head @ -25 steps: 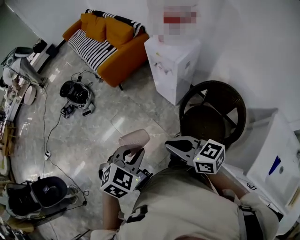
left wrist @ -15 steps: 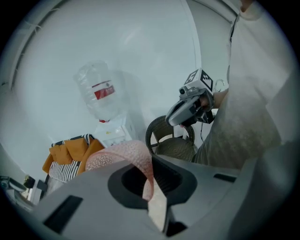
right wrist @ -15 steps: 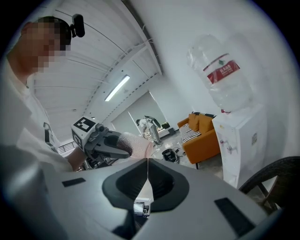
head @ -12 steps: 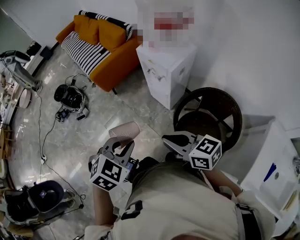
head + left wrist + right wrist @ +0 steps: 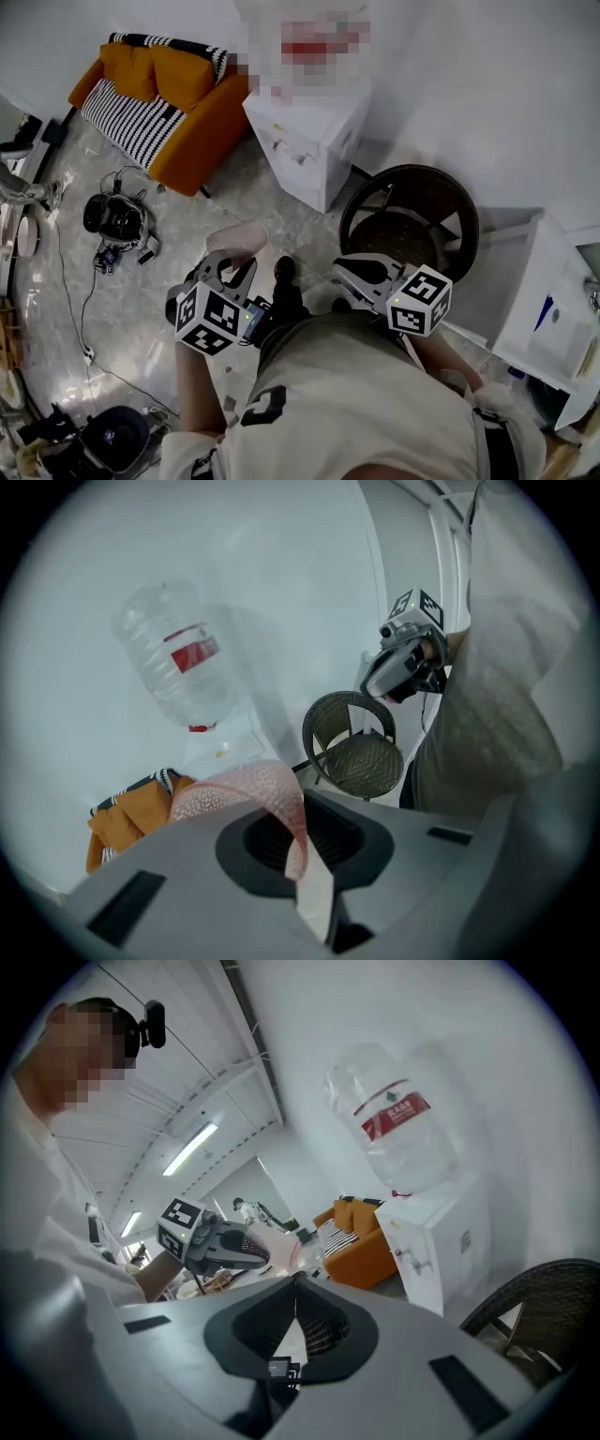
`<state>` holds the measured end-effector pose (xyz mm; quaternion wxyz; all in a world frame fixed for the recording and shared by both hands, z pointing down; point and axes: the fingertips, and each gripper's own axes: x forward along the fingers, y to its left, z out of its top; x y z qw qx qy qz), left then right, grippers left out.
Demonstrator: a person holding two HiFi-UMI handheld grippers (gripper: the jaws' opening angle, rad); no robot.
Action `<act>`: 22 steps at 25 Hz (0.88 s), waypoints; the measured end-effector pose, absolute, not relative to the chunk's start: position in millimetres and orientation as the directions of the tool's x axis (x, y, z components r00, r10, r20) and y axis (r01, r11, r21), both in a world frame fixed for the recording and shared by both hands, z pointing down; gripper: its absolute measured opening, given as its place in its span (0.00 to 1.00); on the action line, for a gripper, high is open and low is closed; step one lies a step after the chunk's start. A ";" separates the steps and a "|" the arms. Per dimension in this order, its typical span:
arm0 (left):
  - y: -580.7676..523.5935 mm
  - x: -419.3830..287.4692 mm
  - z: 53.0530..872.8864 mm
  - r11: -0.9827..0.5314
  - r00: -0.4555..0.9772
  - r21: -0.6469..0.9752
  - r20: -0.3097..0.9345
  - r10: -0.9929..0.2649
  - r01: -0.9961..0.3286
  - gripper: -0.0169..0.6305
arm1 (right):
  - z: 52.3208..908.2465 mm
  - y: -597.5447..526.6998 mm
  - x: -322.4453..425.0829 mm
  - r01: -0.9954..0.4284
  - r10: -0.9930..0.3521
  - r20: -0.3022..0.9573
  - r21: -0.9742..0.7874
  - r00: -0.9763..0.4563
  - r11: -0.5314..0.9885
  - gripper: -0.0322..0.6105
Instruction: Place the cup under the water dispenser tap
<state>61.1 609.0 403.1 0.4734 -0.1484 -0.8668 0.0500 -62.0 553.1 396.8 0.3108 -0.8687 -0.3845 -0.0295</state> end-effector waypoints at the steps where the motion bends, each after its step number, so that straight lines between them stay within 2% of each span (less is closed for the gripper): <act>1: 623.2 65.4 408.1 0.957 -0.508 -0.223 0.812 0.288 0.187 0.14 | 399.2 562.9 -58.4 0.700 0.663 0.300 -0.520 0.686 -0.489 0.09; 8: 726.3 90.4 432.2 0.987 -0.525 -0.156 0.838 0.144 0.022 0.14 | 398.5 643.4 -17.5 0.754 0.726 0.329 -0.532 0.604 -0.385 0.09; 13: 784.9 97.4 463.0 0.965 -0.458 -0.230 0.877 0.148 -0.129 0.14 | 403.1 685.5 1.3 0.788 0.755 0.369 -0.535 0.542 -0.304 0.10; 22: 819.2 80.0 554.1 0.906 -0.349 -0.212 0.934 0.077 -0.367 0.14 | 414.2 721.7 18.7 0.817 0.763 0.423 -0.528 0.488 -0.231 0.09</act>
